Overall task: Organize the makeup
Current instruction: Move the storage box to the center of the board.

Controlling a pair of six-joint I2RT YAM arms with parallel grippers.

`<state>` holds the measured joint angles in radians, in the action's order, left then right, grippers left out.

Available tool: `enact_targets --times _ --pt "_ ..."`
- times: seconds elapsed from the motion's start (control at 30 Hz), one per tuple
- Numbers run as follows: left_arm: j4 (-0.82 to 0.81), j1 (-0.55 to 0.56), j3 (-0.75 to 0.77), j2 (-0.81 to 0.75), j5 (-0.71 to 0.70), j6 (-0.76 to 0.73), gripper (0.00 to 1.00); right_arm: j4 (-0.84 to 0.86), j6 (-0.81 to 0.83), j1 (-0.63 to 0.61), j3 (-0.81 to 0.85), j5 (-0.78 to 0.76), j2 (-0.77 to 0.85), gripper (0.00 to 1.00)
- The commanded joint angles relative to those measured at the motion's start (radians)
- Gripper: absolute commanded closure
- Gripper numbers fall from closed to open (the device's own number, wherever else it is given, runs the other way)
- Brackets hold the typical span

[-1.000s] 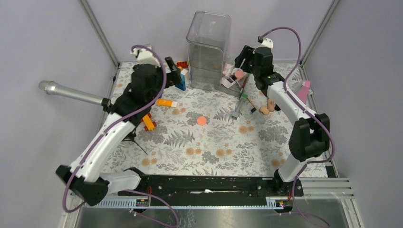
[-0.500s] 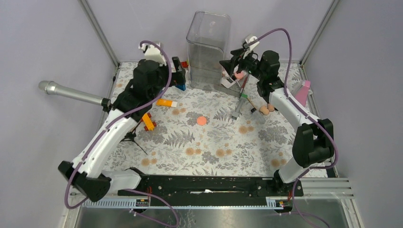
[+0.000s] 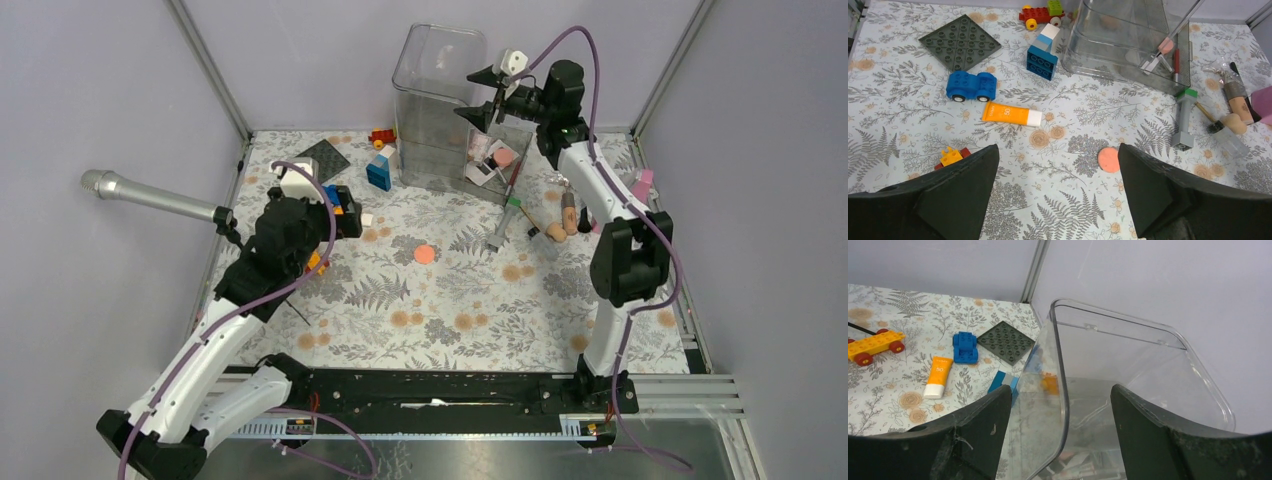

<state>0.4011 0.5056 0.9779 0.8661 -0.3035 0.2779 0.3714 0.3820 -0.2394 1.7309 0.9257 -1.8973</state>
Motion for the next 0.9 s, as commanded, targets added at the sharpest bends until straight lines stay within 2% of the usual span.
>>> enact_targets --times 0.0,0.13,0.37,0.47,0.77,0.87 --pt "-0.101 -0.015 -0.037 -0.023 0.013 -0.002 0.01 -0.016 -0.023 0.009 0.155 0.151 -0.104 0.23" --pt "-0.091 -0.036 -0.038 -0.014 0.014 0.000 0.01 0.016 -0.100 0.009 0.231 0.173 -0.182 0.27" --pt "-0.100 -0.058 -0.048 -0.024 0.028 0.002 0.01 0.183 -0.247 0.008 0.221 0.132 -0.238 0.27" --pt "-0.101 -0.060 -0.048 -0.026 0.029 0.003 0.01 0.225 -0.296 0.009 0.231 0.147 -0.258 0.33" --pt "-0.100 -0.067 -0.051 -0.026 0.031 0.003 0.01 0.319 -0.446 0.009 0.277 0.199 -0.317 0.66" --pt "-0.100 -0.068 -0.051 -0.026 0.029 0.003 0.01 0.313 -0.457 0.009 0.289 0.214 -0.329 0.83"
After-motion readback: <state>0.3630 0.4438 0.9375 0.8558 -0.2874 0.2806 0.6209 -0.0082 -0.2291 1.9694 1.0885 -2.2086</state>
